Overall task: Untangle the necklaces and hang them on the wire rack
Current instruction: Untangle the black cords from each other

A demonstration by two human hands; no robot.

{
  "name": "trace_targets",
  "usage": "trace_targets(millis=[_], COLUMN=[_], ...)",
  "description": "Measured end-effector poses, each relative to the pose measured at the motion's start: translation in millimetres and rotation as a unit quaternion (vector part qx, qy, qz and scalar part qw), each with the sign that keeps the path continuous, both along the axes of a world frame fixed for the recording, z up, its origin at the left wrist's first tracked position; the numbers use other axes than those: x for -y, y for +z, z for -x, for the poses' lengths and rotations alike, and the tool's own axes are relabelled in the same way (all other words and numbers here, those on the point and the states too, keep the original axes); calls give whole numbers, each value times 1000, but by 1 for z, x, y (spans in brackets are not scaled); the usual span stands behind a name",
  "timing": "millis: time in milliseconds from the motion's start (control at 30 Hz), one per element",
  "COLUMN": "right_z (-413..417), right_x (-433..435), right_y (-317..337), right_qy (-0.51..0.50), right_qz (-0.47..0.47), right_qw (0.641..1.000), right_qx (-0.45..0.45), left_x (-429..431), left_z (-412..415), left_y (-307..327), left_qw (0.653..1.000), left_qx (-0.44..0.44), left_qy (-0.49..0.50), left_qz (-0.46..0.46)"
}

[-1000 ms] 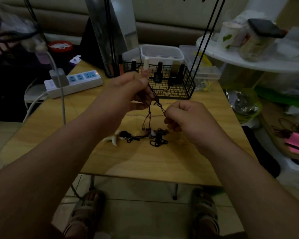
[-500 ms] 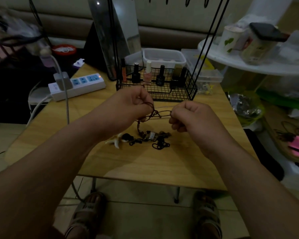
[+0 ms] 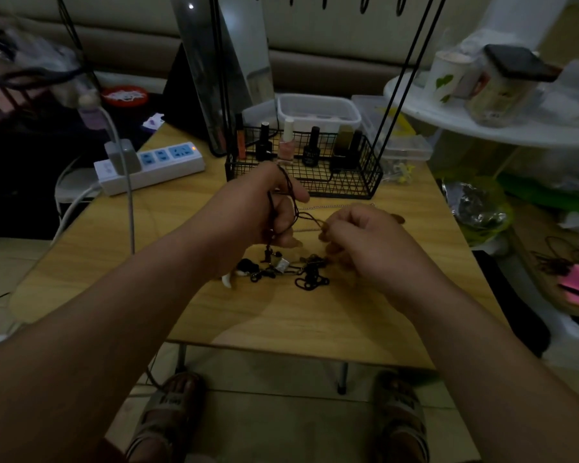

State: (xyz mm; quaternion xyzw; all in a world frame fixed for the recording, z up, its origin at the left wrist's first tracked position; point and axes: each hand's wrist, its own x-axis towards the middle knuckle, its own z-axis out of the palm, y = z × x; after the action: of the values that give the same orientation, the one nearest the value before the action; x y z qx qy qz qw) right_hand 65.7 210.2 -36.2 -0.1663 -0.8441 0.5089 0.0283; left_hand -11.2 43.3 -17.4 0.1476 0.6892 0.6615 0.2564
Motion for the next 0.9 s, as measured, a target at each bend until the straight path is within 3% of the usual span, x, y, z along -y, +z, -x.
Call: trace_targets(millis=[133,300,533,700,900], right_z=[-1,0,-1,4,7], right_x=[5,10,5,-9,-17], right_y=[7,1,-3,15,18], right_qy=[29,95,-10,-77,-101], right_qz=[55,135,264,418,456], right_qw=[996,985,960,896,871], right_qx=[-69,-45,-96,-129,-151], left_x=[0,1,5,16,21], left_z=[0,-1,-5,-2,4], left_y=[-2,-2,3,1,-2], left_qw=[1000,997,996,987,971], left_qx=[-9,-67,-92,-137,-187], left_qy=[-20,-33,3,-28,-49], left_qz=[13,24,21,78,143])
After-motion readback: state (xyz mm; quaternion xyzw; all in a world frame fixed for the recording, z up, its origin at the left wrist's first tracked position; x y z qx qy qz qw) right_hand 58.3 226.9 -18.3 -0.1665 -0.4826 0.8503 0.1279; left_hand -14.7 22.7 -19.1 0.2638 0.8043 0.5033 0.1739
